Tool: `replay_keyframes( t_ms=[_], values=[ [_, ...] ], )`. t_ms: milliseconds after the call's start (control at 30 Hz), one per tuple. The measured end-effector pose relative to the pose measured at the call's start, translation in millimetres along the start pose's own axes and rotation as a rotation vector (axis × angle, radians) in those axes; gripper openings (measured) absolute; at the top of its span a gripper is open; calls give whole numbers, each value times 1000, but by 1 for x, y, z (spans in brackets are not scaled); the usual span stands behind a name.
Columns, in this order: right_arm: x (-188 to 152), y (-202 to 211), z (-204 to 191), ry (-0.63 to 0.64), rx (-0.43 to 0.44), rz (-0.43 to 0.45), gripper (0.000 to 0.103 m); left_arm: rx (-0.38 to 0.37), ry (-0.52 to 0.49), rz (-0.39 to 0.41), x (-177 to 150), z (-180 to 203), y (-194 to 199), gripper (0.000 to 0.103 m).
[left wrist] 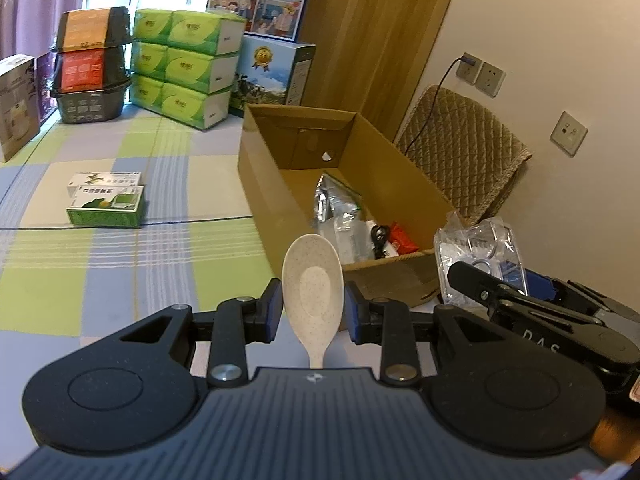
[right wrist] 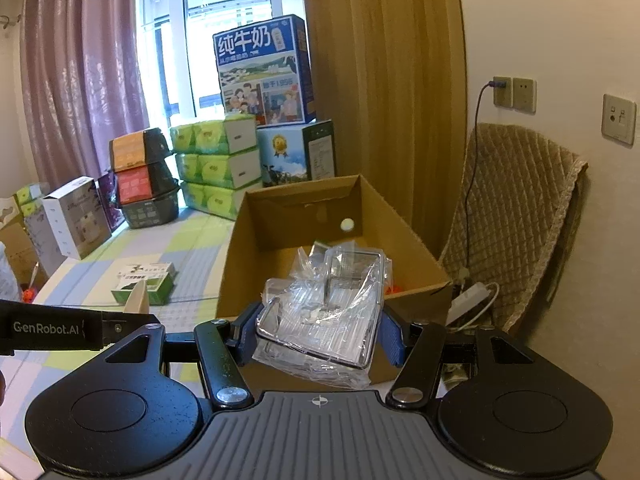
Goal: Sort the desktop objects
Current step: 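Carry spoon with left tool while right tool carries rack bag over cardboard box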
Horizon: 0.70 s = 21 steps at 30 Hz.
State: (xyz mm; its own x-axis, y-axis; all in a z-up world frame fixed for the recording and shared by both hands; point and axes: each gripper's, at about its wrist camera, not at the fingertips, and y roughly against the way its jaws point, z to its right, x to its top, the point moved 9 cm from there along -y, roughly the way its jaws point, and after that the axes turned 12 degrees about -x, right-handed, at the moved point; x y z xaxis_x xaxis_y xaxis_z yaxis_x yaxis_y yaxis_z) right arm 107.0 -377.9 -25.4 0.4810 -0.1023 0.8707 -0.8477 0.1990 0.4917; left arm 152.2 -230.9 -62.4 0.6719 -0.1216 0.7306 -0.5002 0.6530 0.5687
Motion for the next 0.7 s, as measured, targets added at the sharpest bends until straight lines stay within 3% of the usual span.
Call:
replay_keyframes(
  t_ms=[367, 700],
  values=[
    [14, -12, 18, 31, -17, 13, 57, -35, 10, 2, 18, 14, -17, 27],
    [44, -37, 28, 81, -18, 49, 57, -50, 40, 24, 56, 21, -45, 27]
  ],
)
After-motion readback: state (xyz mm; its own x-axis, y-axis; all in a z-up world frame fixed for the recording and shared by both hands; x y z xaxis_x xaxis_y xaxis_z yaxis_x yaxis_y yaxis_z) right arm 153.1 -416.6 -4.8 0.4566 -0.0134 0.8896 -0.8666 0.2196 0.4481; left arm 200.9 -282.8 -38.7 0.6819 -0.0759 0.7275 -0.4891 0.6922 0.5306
